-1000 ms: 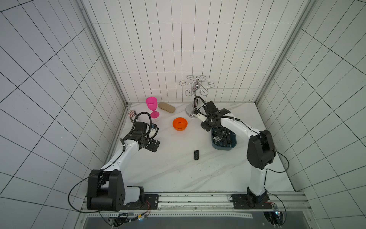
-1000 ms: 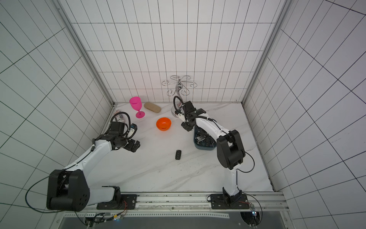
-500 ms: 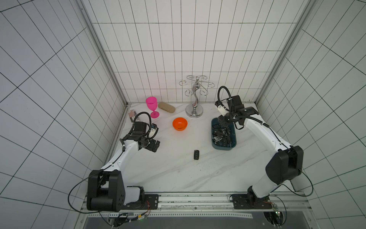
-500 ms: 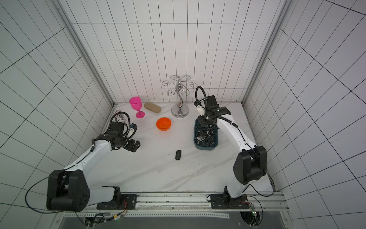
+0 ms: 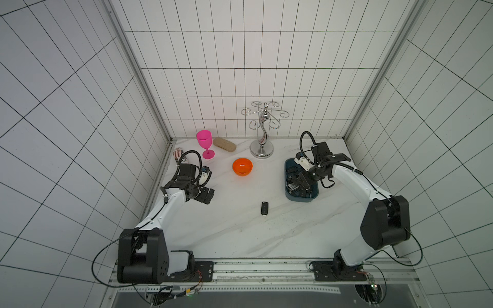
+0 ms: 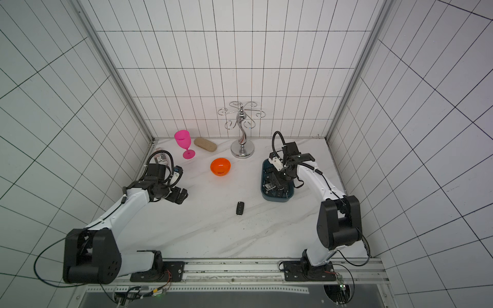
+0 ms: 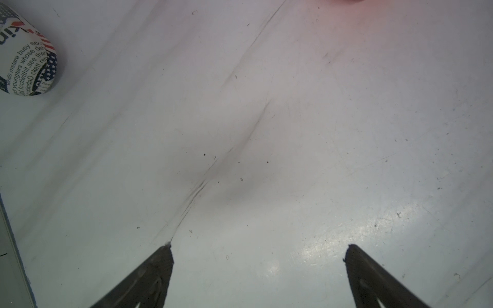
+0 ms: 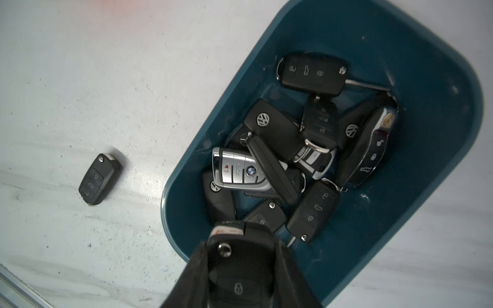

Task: Place the car key into the storage box
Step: Place the car key in the storage box.

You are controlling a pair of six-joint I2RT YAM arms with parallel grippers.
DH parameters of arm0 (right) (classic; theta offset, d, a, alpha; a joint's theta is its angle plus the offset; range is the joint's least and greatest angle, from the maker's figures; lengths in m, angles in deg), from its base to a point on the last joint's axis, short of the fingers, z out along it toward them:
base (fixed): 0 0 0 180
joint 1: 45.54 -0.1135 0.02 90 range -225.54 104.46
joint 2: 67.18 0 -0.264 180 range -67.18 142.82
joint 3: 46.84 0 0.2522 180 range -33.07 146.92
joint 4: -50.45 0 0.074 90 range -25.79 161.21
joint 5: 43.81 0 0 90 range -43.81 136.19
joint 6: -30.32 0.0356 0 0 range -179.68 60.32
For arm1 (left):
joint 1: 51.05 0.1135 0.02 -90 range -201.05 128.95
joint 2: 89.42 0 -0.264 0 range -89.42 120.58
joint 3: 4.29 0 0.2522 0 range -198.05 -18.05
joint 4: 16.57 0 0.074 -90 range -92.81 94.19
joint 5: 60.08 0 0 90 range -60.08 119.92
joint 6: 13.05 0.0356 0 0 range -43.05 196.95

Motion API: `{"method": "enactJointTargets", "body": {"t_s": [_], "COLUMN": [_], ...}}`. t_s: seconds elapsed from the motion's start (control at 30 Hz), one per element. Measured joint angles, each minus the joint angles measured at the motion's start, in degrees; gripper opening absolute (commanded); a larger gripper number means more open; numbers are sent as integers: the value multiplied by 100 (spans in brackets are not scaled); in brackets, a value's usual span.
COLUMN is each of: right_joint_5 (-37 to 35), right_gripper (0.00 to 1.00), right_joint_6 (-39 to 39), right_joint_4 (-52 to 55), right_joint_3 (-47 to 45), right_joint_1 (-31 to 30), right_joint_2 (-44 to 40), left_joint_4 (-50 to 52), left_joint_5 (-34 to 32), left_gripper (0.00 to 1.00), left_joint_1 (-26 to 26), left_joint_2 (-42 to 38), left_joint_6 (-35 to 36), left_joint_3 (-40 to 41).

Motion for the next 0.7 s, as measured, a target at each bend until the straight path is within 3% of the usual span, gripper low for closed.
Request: {"method": "enactJointTargets", "body": {"t_s": [0.23,0.57,0.7], "right_joint_5": [155,343,337], "right_gripper": [26,27,35], "right_joint_6": [13,37,39], "right_joint_4": [-24,-96,-227], "right_joint_3": [-28,-20,61], "right_joint_1": [37,74,74], "right_joint_2": [114,1204,1368], "left_joint_4": [-2,-4,-33], "left_joint_5": [9,7,9], "left_gripper": [98,98,98], "left_joint_1": [11,33,33], "left_joint_2": [50,50,50], "left_joint_6": [-17,-15,-17], "left_joint_3": [0,2,2]}}
